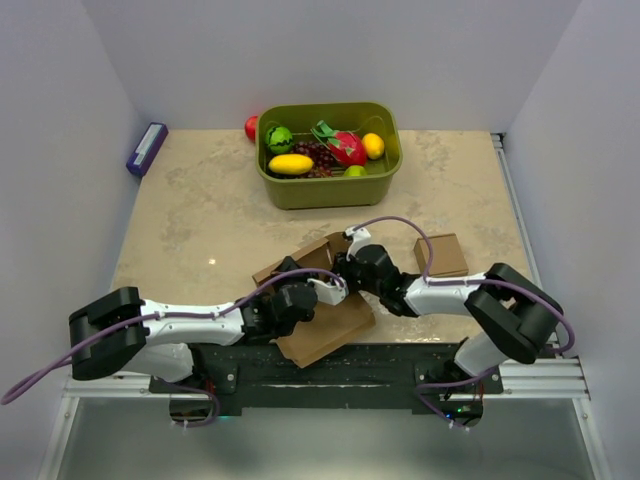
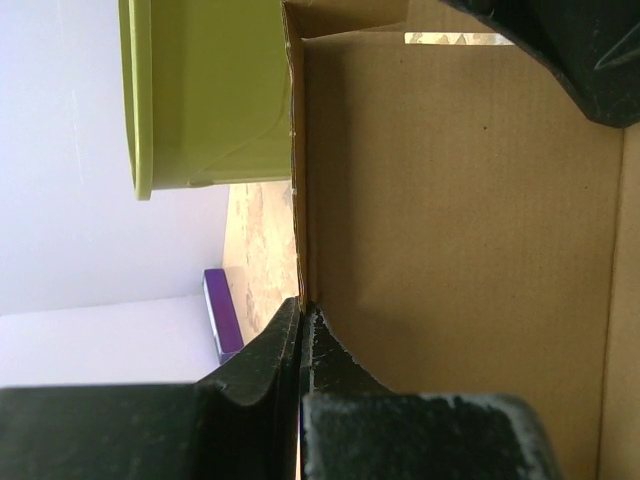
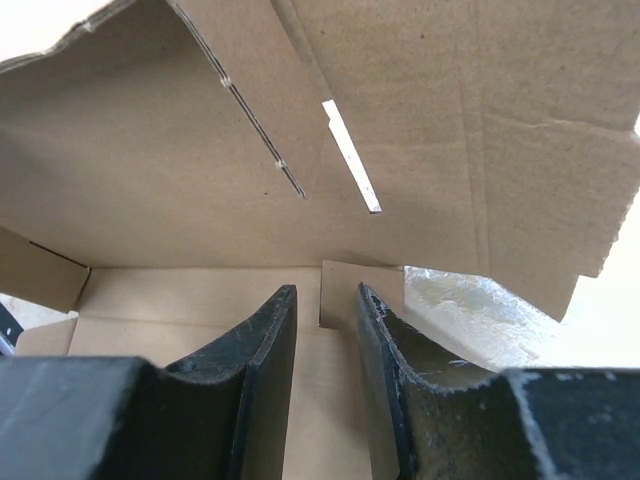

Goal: Fold the paper box

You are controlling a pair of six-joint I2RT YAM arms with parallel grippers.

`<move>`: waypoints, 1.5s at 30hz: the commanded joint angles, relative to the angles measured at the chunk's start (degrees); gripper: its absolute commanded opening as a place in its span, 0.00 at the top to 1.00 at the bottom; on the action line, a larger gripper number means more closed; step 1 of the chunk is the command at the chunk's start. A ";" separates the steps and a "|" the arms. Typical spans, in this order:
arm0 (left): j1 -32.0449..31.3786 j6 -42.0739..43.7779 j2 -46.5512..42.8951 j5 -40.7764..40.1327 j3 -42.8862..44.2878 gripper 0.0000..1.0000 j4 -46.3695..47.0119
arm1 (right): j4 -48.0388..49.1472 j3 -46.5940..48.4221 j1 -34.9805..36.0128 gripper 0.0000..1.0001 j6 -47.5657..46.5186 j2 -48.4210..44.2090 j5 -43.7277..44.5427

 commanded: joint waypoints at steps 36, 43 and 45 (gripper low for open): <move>3.69 11.44 -8.58 -3.28 -2.94 1.00 9.77 | -18.04 -0.03 -1.23 0.36 2.47 -9.95 0.85; 3.86 14.70 -10.69 3.22 -5.67 1.00 12.41 | -16.79 -0.11 -4.04 0.29 1.69 -9.85 -0.84; 3.86 13.22 -11.12 4.37 -5.50 1.00 11.10 | -17.48 -0.03 -6.31 0.27 0.81 -11.96 -0.84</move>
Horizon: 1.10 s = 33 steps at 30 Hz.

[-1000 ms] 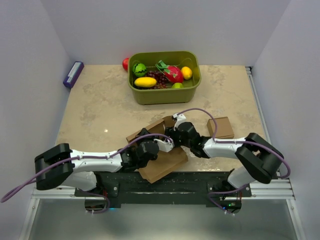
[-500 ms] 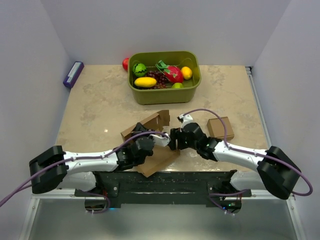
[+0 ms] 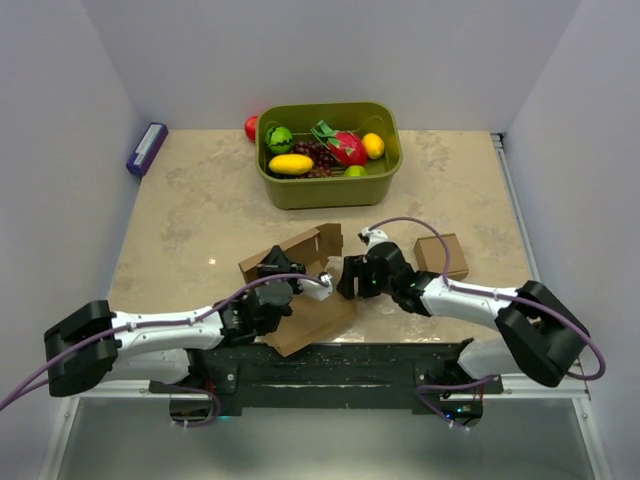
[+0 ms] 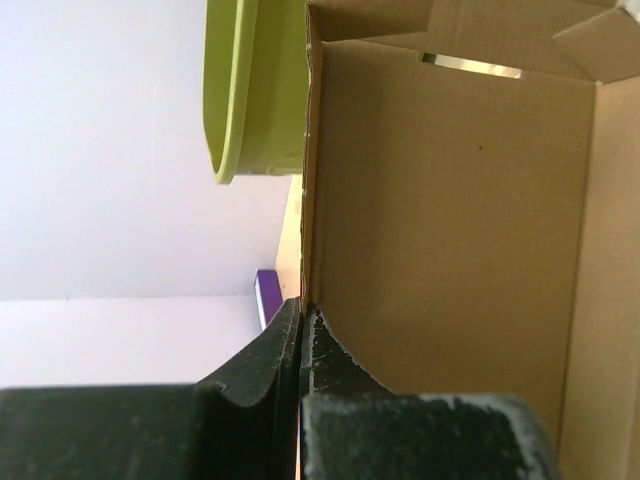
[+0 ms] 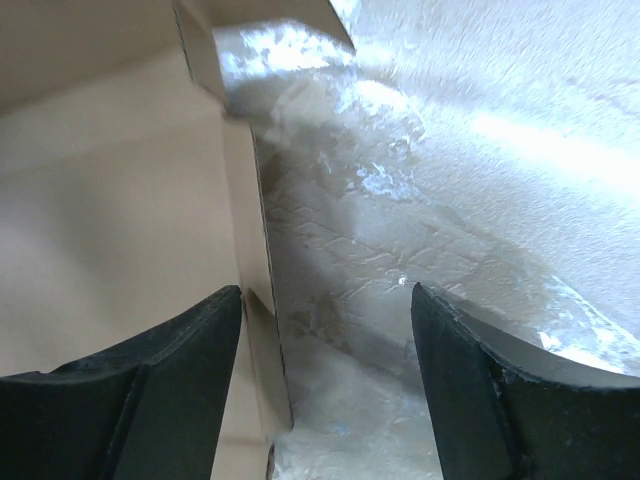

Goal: Fold the paper box

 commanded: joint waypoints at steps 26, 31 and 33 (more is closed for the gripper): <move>0.32 -5.67 0.84 10.58 0.85 1.00 -1.15 | 13.56 4.67 -6.55 0.72 -16.08 -0.67 -7.80; 0.32 -6.81 3.39 10.14 2.17 1.00 -2.20 | 14.00 5.11 -6.46 0.81 -13.98 -0.50 -10.35; 0.32 -7.34 3.65 10.31 2.61 1.00 -2.55 | 13.48 5.55 -5.67 0.81 -13.01 -0.41 -10.01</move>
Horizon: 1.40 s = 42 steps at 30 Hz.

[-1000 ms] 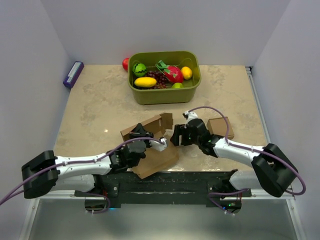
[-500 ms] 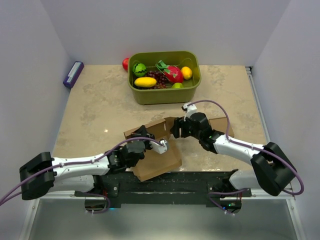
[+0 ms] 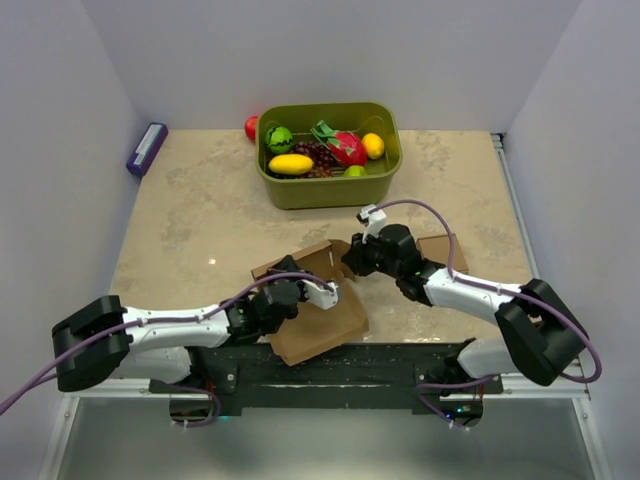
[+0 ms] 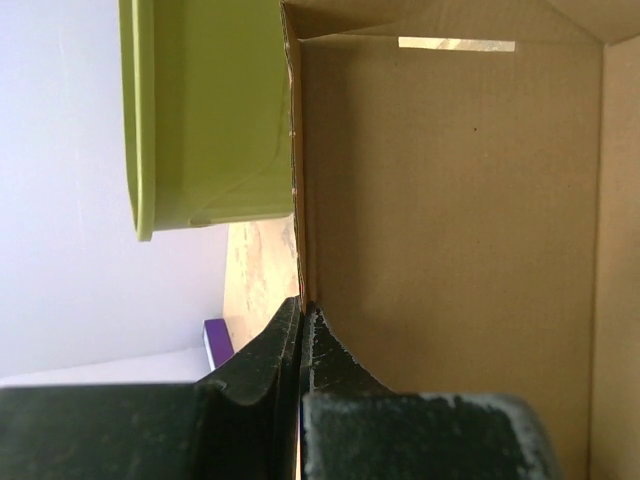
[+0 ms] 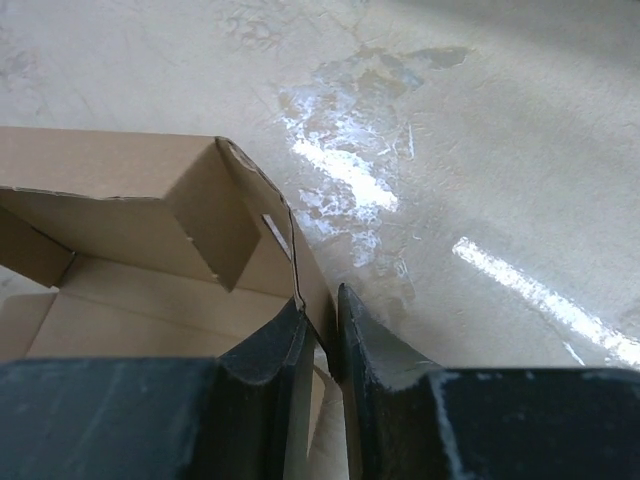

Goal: Fold the paper box

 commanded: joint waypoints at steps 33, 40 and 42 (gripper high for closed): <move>1.66 -33.30 -11.20 7.18 17.00 0.25 -12.54 | -2.20 5.17 10.30 0.96 -1.06 0.54 19.07; -1.32 -56.35 -3.74 14.66 8.32 0.33 -0.62 | -2.99 5.35 10.38 0.97 -1.24 0.36 19.77; -1.59 -60.13 -1.90 16.33 6.72 0.36 4.66 | -3.69 5.61 10.30 0.98 -0.98 0.62 19.77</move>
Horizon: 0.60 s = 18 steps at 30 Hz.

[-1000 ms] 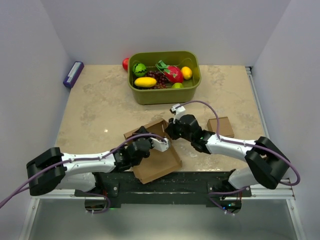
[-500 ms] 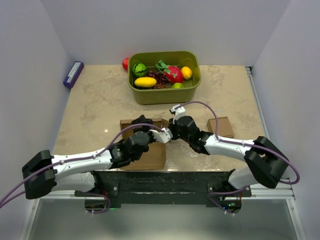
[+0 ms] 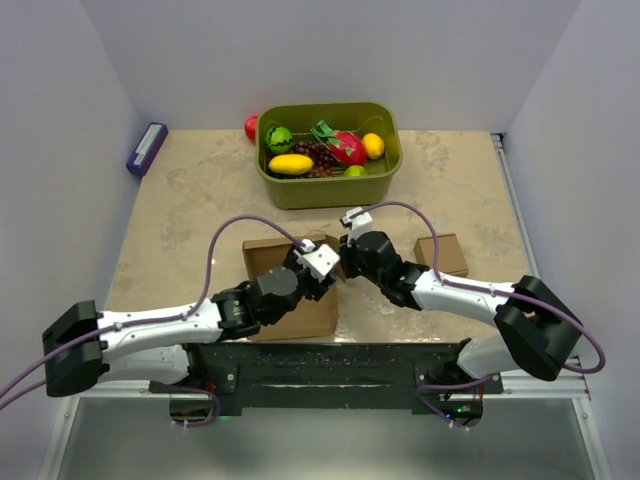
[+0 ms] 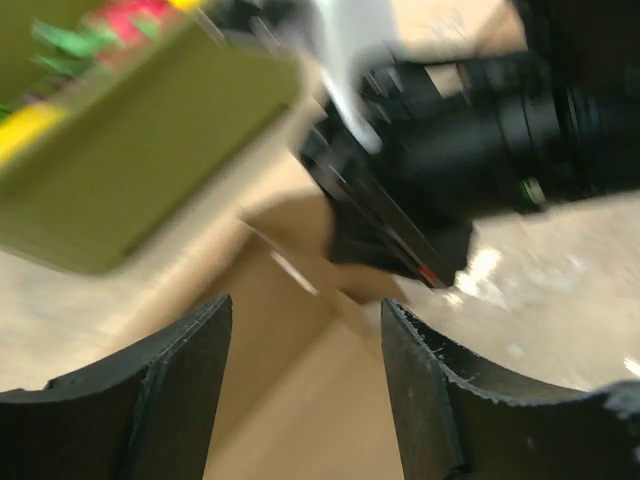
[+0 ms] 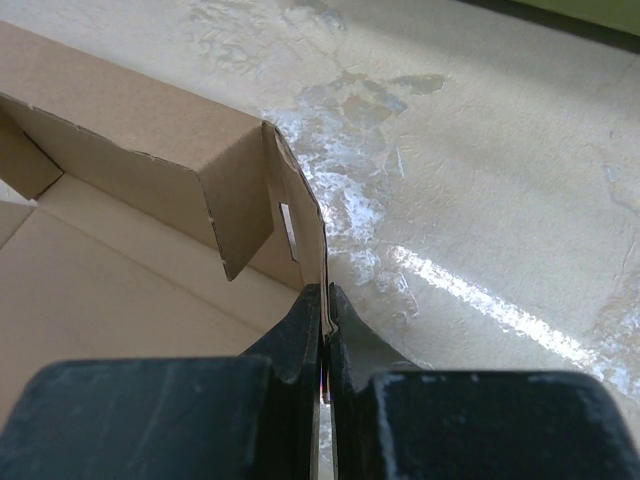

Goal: Fold the paper box

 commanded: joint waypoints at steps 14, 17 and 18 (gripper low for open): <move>-1.44 -20.13 14.12 13.13 -14.54 0.54 29.49 | -1.60 1.39 0.13 1.00 1.13 -0.60 1.85; -1.70 -20.92 16.31 12.16 -15.06 0.58 29.22 | -1.95 1.66 0.13 1.00 1.13 -0.51 1.94; -1.70 -21.01 17.54 12.33 -15.15 0.60 29.30 | -1.95 1.75 0.13 1.00 1.13 -0.43 1.94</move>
